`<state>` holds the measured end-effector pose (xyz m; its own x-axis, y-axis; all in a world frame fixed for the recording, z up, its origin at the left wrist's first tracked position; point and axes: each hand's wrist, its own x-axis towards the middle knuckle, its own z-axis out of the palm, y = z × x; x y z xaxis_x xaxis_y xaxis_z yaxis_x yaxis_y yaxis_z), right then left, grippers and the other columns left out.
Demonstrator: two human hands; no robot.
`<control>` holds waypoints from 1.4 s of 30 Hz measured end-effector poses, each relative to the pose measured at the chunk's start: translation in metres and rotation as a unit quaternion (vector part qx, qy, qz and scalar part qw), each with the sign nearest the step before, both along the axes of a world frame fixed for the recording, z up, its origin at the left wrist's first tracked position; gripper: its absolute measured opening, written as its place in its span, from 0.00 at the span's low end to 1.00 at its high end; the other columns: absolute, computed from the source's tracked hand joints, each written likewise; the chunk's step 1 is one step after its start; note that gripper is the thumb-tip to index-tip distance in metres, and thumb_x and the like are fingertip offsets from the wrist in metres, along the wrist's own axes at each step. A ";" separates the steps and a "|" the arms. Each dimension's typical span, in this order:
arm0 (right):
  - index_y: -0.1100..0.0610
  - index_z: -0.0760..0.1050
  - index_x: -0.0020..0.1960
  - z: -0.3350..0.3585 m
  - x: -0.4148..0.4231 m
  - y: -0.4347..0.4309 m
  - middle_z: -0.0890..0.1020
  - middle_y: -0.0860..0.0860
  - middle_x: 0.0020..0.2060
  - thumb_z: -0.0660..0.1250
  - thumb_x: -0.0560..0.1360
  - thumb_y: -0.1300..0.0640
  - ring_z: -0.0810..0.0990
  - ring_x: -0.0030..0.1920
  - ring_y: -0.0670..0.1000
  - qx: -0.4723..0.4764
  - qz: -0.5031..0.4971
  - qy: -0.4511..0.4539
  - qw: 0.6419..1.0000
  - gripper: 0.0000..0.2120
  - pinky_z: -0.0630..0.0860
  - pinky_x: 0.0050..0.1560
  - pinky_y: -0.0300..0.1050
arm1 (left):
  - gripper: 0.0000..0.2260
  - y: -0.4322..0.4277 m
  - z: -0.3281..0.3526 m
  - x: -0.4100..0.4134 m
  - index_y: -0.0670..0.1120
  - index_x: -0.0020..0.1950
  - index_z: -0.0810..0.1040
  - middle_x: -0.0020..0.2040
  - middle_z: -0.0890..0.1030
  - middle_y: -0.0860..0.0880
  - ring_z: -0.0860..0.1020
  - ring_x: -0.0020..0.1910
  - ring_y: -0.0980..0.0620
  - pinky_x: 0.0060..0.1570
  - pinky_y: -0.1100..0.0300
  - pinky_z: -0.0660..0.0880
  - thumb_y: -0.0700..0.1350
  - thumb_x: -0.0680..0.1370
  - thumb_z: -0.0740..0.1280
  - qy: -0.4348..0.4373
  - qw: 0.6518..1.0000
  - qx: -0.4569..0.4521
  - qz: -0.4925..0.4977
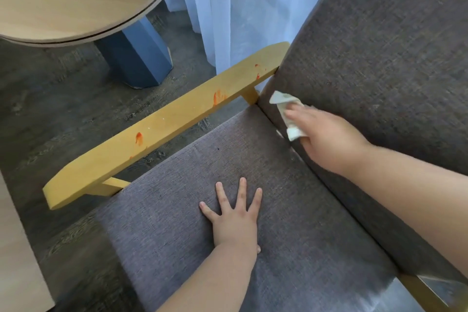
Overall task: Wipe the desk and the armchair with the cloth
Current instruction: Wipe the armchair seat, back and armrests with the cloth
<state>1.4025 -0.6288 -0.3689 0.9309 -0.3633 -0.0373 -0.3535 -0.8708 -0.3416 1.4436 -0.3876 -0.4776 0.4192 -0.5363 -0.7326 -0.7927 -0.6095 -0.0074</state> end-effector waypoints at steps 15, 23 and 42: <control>0.57 0.73 0.67 -0.089 0.032 0.014 0.76 0.56 0.71 0.52 0.83 0.55 0.63 0.79 0.55 -0.199 0.093 0.275 0.936 0.18 0.48 0.81 0.49 | 0.63 0.001 -0.006 0.003 0.62 0.67 0.17 0.70 0.15 0.50 0.26 0.74 0.24 0.58 0.14 0.35 0.65 0.69 0.77 0.002 1.000 -0.002 -0.006; 0.58 0.75 0.63 -0.092 -0.034 0.032 0.81 0.57 0.66 0.48 0.81 0.58 0.67 0.77 0.56 -0.224 0.085 0.251 0.938 0.19 0.45 0.80 0.49 | 0.65 -0.001 -0.012 0.004 0.65 0.71 0.20 0.71 0.15 0.52 0.25 0.73 0.25 0.53 0.14 0.33 0.64 0.67 0.79 0.007 1.000 0.004 0.008; 0.54 0.71 0.72 -0.039 -0.045 0.066 0.78 0.50 0.68 0.63 0.76 0.67 0.74 0.70 0.54 0.102 -0.249 -0.046 0.962 0.25 0.72 0.67 0.48 | 0.63 -0.005 -0.007 -0.005 0.61 0.75 0.23 0.71 0.15 0.46 0.27 0.72 0.22 0.60 0.14 0.42 0.64 0.68 0.77 -0.010 1.000 0.021 -0.007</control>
